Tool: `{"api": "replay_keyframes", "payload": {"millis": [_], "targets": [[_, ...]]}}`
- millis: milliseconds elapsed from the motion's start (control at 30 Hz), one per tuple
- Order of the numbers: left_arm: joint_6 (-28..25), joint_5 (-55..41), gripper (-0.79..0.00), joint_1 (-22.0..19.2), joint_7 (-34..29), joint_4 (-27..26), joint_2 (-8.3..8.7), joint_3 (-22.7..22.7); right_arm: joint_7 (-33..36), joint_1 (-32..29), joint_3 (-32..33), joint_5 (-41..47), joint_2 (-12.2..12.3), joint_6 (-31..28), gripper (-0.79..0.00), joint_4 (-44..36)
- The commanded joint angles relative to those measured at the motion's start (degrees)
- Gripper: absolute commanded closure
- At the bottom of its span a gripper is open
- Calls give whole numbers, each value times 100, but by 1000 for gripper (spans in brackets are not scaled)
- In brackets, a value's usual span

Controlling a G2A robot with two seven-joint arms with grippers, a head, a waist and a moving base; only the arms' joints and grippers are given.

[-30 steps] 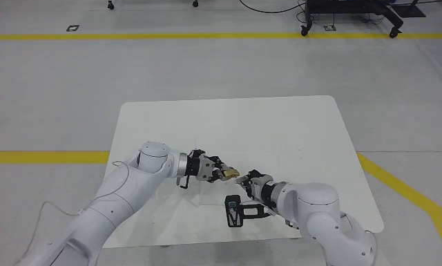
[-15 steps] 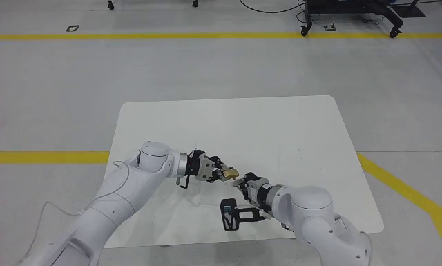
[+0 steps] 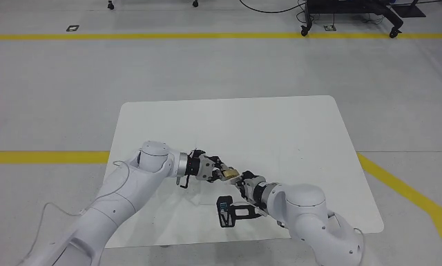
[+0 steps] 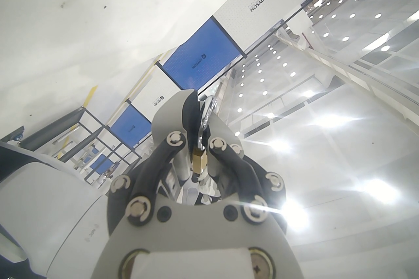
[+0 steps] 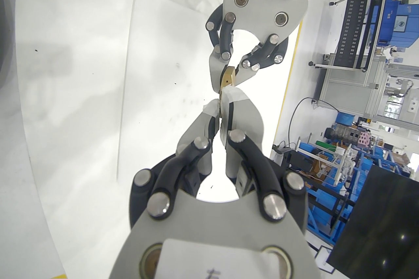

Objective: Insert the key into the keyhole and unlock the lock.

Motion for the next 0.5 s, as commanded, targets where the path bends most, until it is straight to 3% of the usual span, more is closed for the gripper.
{"api": "replay_keyframes", "payload": {"millis": [0, 133, 167, 267, 300, 467], "targets": [[2, 12, 0, 3, -20, 8, -5, -13, 50, 52, -40, 20, -19, 22, 0, 61], [8, 26, 0, 7, -64, 35, -15, -47, 131, 139, -104, 97, -56, 59, 0, 142], [7, 31, 0, 8, -69, 39, -18, -56, 145, 151, -111, 123, -63, 70, -139, 159], [-35, 38, 0, 18, -73, 49, -25, -91, 111, 171, -83, 250, -74, 62, -385, 191], [-90, 33, 0, 23, -63, 50, -26, -115, 89, 170, -47, 288, -72, 57, -785, 192], [-669, 7, 0, 97, 232, -16, -6, -359, -335, -2, 373, 539, -17, 162, -785, 11]]}}
